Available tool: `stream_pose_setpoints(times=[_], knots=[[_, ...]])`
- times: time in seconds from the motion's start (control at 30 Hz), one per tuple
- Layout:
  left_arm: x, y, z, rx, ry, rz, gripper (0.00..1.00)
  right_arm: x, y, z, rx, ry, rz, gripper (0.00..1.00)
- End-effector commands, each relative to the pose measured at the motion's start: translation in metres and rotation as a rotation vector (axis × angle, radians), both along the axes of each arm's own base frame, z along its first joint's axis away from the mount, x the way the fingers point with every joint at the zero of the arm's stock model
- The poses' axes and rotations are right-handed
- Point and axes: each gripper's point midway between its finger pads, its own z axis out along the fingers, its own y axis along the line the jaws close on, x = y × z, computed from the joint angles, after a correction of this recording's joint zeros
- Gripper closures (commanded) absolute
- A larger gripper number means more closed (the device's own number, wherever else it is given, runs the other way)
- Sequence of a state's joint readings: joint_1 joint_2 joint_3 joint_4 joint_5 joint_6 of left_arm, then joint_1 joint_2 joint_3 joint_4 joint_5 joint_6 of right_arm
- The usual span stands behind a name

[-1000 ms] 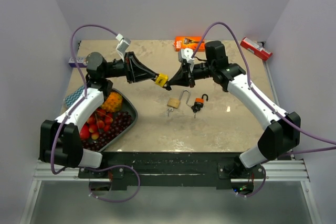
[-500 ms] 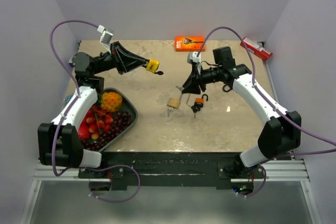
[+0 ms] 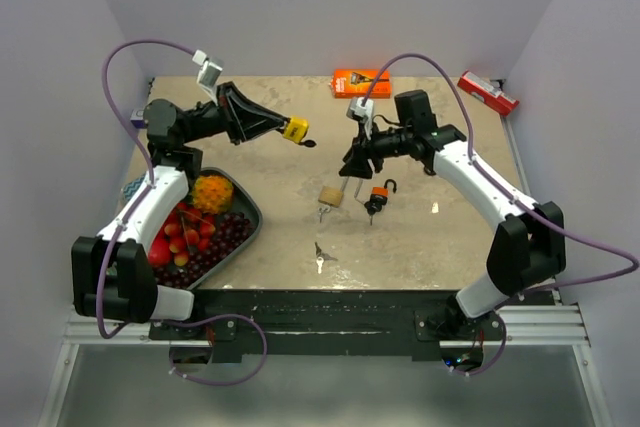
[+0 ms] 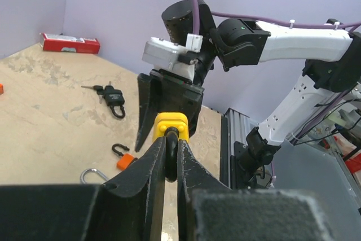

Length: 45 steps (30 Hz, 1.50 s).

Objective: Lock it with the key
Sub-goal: Adjust the lock.

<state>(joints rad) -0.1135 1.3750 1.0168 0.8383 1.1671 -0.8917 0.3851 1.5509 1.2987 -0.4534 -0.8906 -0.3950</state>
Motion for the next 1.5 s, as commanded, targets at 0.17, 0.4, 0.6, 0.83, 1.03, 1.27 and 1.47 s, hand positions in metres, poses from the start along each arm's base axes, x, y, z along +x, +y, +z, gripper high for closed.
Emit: stream_pose_setpoints(times=[0.17,0.4,0.6,0.83,1.03,1.27,1.47], knots=[[-0.009,0.001,-0.041,0.187,-0.101,0.053,1.0,0.001,-0.006,0.008,0.012,-0.04,-0.062,0.05],[-0.04,-0.018,-0.054,0.146,-0.014,-0.01,1.0,-0.025,0.007,0.041,0.101,-0.077,0.002,0.03],[-0.065,-0.034,-0.05,0.071,0.075,-0.111,1.0,-0.05,0.03,0.072,0.191,-0.114,0.084,0.01],[-0.075,-0.035,-0.046,0.021,0.174,-0.174,1.0,-0.062,0.01,0.058,0.049,-0.338,0.153,0.01],[-0.089,-0.037,-0.039,-0.027,0.234,-0.254,1.0,-0.077,0.007,0.068,0.068,-0.533,0.166,0.01],[-0.099,-0.037,-0.036,-0.074,0.301,-0.3,1.0,-0.088,0.018,0.094,0.117,-0.74,0.2,0.01],[-0.105,-0.037,-0.029,-0.117,0.327,-0.338,1.0,-0.107,0.025,0.095,0.12,-0.819,0.248,0.01]])
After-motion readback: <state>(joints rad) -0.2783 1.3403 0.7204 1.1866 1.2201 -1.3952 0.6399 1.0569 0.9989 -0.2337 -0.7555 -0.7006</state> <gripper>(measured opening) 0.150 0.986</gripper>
